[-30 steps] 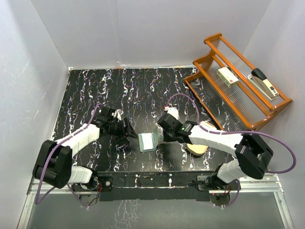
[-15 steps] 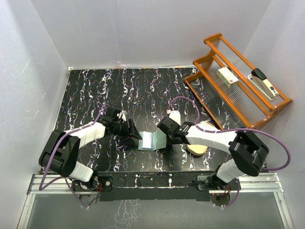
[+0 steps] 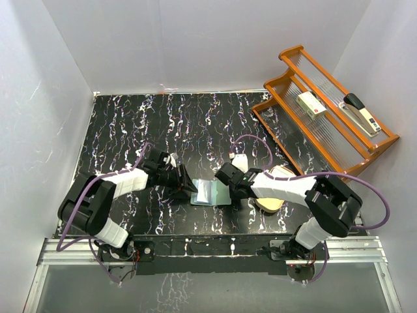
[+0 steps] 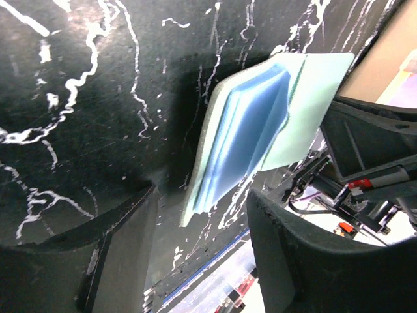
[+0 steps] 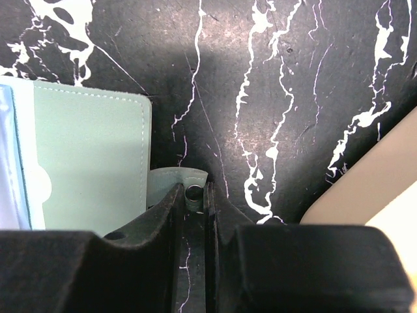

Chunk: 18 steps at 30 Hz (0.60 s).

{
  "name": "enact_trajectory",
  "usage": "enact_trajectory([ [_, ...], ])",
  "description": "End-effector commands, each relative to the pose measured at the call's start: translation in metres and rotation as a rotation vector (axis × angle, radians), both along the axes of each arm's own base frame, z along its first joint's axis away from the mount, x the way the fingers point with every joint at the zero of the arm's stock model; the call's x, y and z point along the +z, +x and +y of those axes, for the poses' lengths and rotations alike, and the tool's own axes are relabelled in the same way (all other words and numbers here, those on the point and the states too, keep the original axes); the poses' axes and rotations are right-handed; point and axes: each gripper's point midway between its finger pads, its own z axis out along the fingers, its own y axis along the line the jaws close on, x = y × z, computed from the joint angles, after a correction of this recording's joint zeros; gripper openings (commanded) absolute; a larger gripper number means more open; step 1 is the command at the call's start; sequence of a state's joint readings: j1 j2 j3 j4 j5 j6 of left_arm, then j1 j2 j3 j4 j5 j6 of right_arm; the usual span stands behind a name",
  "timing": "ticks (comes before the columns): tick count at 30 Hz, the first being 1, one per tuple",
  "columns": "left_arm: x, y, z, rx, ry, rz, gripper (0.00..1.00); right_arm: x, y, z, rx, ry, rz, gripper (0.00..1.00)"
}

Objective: Put the credit cards into the card holder
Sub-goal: Open the card holder at the center of the board.

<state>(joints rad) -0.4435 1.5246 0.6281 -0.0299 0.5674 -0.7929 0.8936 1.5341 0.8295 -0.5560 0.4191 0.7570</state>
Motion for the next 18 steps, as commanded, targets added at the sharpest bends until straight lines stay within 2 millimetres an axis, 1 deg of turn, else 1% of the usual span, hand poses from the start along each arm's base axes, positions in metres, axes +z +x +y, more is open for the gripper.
enact_trajectory([
  [1, -0.007, -0.004, -0.007, -0.001, -0.04, 0.002, 0.53, 0.01, 0.01, 0.003, -0.026, 0.042, -0.064, 0.0],
  [6, -0.002, -0.004, -0.015, -0.002, -0.074, -0.006, 0.37, 0.011, 0.01, 0.005, -0.024, 0.058, -0.063, 0.0],
  [9, 0.005, -0.002, -0.016, 0.011, -0.091, -0.031, 0.28, 0.015, 0.01, 0.01, -0.012, 0.088, -0.072, 0.0],
  [11, 0.012, 0.0, -0.018, 0.018, -0.117, -0.043, 0.19, 0.017, 0.011, 0.013, -0.003, 0.102, -0.075, 0.0],
  [13, 0.016, -0.001, -0.02, 0.02, -0.134, -0.032, 0.07, 0.02, 0.012, 0.015, 0.001, 0.105, -0.075, 0.0],
  [14, 0.018, -0.002, -0.022, 0.017, -0.146, -0.024, 0.03, 0.021, 0.012, 0.016, 0.005, 0.108, -0.073, 0.0],
  [15, 0.02, -0.003, -0.024, 0.017, -0.163, -0.022, 0.0, 0.023, 0.013, 0.018, 0.01, 0.114, -0.075, 0.0],
  [18, 0.028, -0.005, -0.025, 0.027, -0.198, -0.033, 0.0, 0.028, 0.013, 0.02, 0.022, 0.12, -0.077, 0.0],
])
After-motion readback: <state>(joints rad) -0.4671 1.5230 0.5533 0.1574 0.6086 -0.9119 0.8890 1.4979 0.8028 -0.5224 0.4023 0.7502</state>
